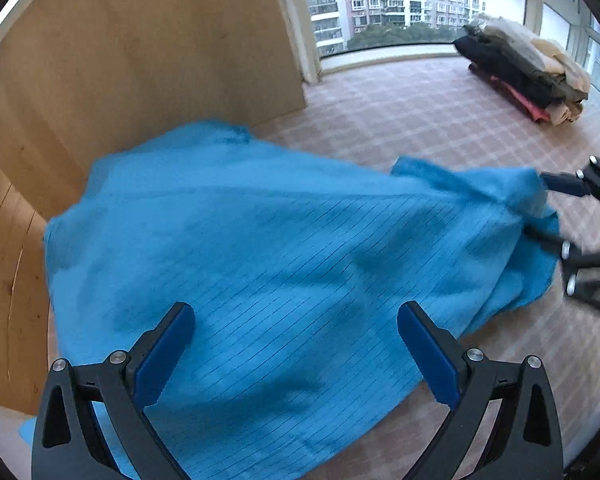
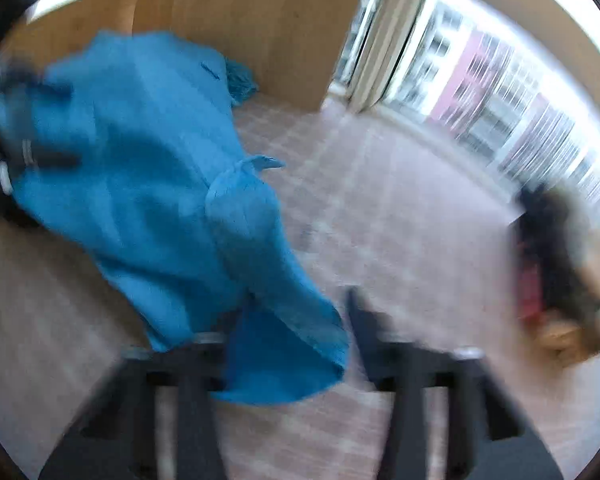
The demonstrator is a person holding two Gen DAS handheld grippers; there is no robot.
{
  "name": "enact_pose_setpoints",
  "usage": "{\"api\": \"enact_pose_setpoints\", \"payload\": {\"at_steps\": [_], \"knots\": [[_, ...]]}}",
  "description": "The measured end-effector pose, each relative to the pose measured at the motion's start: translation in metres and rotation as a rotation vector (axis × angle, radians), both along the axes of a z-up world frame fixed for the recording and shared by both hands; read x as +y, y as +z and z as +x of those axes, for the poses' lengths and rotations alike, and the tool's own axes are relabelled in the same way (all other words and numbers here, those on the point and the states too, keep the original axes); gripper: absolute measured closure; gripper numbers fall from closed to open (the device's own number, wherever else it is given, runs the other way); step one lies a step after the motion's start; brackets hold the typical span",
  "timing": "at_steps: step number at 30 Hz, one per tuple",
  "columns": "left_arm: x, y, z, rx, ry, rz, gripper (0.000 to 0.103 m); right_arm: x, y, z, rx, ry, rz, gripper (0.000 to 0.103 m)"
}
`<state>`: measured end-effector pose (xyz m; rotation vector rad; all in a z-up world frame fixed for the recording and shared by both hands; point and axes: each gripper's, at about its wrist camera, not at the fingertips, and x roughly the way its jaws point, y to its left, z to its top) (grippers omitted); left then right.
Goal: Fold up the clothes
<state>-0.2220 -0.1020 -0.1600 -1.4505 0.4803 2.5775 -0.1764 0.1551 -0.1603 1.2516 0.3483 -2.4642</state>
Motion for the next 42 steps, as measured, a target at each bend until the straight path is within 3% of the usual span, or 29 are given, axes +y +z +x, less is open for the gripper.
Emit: {"api": "enact_pose_setpoints", "payload": {"at_steps": [5,8,10,12,17,23,25,28,29,31,35,39,42], "knots": [[-0.013,-0.007,0.003,0.021,0.021,-0.067,0.001,0.049,0.044,-0.018,-0.117,-0.055,-0.332,0.096],[-0.017,-0.005,0.000,0.006,0.039,-0.045,0.001,0.079,0.062,-0.017,-0.185,-0.090,-0.521,0.096],[-0.011,0.007,-0.001,0.005,0.025,0.025,0.001,0.080,0.066,-0.010,-0.187,-0.082,-0.527,0.097],[0.004,0.017,-0.005,0.027,-0.014,0.044,0.001,0.078,0.066,-0.003,-0.185,-0.073,-0.516,0.098],[0.052,0.026,-0.023,0.085,-0.104,-0.040,0.003,0.084,0.062,0.014,-0.234,-0.039,-0.637,0.098],[0.123,0.025,-0.062,0.102,-0.242,-0.106,0.003,0.091,0.042,0.019,-0.260,-0.034,-0.597,0.098],[0.150,0.020,-0.079,0.087,-0.285,-0.104,0.003,0.094,0.034,0.019,-0.241,-0.066,-0.539,0.096],[0.188,0.009,-0.104,0.073,-0.323,-0.141,0.008,0.107,0.019,0.020,-0.218,-0.168,-0.450,0.077],[0.191,0.010,-0.107,0.074,-0.324,-0.148,0.009,0.113,0.015,0.023,-0.208,-0.204,-0.437,0.066],[0.195,0.013,-0.114,0.080,-0.322,-0.155,0.010,0.123,0.008,0.027,-0.203,-0.246,-0.456,0.055],[0.164,0.038,-0.100,0.107,-0.280,-0.122,0.010,0.114,-0.007,0.033,-0.231,-0.218,-0.541,0.052],[0.112,0.046,-0.065,0.081,-0.250,-0.097,0.009,0.086,-0.008,0.030,-0.154,-0.148,-0.411,0.052],[0.083,0.035,-0.048,0.096,-0.202,-0.122,0.009,0.063,0.005,0.023,-0.088,-0.075,-0.339,0.052]]}}
